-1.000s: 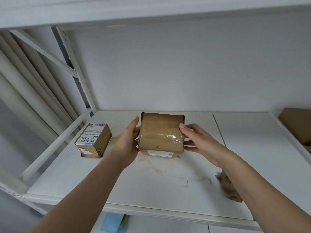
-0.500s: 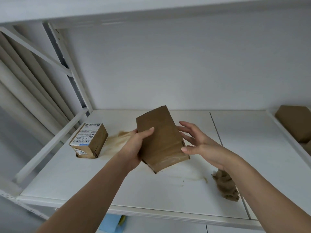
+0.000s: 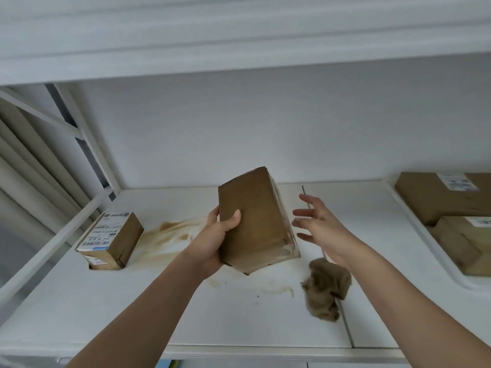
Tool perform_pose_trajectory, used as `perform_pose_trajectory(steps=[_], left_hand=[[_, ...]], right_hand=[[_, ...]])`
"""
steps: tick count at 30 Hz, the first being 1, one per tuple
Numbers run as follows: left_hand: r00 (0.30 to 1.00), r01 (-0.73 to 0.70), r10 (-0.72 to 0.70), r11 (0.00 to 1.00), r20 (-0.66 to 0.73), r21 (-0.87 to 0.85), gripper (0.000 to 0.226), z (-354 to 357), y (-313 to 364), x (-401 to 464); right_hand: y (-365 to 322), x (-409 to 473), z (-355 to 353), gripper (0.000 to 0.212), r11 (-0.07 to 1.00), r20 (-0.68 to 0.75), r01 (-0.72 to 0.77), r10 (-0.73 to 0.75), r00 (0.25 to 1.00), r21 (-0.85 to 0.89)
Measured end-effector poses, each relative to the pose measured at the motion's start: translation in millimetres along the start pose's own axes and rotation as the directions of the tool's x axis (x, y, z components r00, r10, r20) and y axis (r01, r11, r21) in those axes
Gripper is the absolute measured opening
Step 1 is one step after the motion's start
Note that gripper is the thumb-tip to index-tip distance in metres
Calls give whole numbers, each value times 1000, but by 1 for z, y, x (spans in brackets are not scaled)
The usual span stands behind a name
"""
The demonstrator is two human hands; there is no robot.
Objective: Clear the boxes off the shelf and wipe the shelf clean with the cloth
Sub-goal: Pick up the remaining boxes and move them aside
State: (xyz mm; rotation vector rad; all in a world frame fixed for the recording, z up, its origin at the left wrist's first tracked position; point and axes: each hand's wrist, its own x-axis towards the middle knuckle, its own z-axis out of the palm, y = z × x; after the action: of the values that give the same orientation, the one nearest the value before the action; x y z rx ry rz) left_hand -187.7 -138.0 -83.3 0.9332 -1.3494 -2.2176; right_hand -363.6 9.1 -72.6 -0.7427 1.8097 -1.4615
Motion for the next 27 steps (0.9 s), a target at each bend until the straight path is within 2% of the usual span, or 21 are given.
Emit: perform_pose_trajectory(steps=[2,4,6,10,11,14,16,18,22,26,27], left_hand=[[998,36,-34,998,54,-43,66,13,2,5],[995,63,-59,996,84,-56,71,29,3,11],[992,96,-88,992,91,-77,71,46,3,16],[988,135,-126,984,84,-113,47,85,4,14],[987,148,-138,980,86,-130,44,93,4,14],[982,180,-165,969,96,-168,46,115,4,14],[977,199,-184,965,105,-168,48,127,1,17],[974,208,-194,971,119,-119,44,139,-2,18],[986,129,-141,983,88,128,38,159,-13,28],[994,21,-52,956,97,294,40,180,-21,37],[993,-4,-32,954,115,299,38,187,-22,37]], right_hand=[[4,2,-9,38,985,-32,-137,141,989,109],[8,-2,-21,32,941,14,-251,255,967,229],[9,-7,-35,39,911,40,-289,291,956,293],[5,-11,-68,52,881,89,-272,258,962,387],[4,-12,-74,51,877,102,-273,254,962,395],[3,-12,-85,42,928,123,-292,269,955,233],[3,-15,-89,42,928,184,-314,279,943,201],[4,-15,-96,47,898,261,-330,257,931,290],[11,-12,-123,58,840,313,-318,189,931,440],[15,-9,-153,61,855,180,-235,169,969,463],[16,-7,-161,70,858,129,-210,168,977,468]])
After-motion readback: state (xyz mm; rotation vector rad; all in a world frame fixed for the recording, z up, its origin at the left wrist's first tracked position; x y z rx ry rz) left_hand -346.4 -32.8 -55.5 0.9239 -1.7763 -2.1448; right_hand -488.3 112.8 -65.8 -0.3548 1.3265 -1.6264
